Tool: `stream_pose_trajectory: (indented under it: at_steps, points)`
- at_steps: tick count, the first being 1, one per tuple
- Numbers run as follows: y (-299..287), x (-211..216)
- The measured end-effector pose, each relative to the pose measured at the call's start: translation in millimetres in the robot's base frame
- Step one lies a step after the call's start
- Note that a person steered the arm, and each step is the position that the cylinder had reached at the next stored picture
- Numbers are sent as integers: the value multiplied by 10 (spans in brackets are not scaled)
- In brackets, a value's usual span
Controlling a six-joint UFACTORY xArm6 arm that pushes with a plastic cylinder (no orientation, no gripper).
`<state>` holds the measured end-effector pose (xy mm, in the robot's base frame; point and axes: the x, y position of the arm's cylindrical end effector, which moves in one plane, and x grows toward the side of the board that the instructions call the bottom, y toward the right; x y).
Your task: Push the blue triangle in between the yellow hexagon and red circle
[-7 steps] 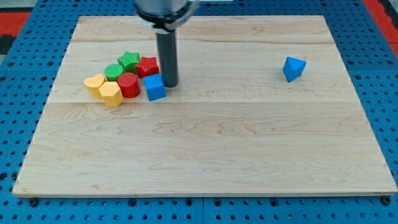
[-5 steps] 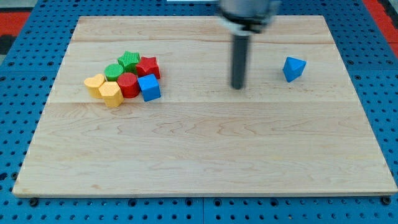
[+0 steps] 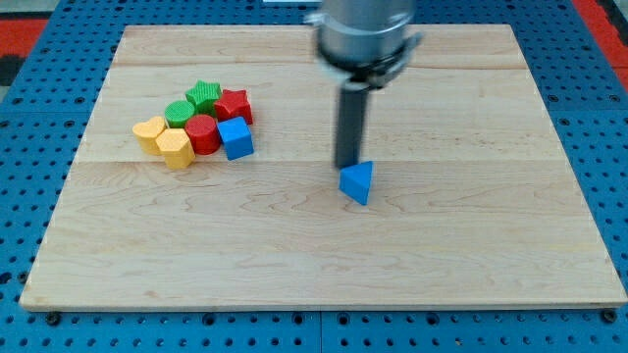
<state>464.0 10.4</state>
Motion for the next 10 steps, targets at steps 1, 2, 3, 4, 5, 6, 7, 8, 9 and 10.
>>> stream_pose_trajectory:
  at_steps: [1, 2, 3, 4, 5, 6, 7, 8, 9, 10]
  points:
    - [640, 103]
    - [799, 176]
    - [1281, 233]
    - [1403, 536]
    - [878, 682]
    - [161, 526]
    - [532, 621]
    - [1203, 663]
    - [1182, 428]
    - [351, 312]
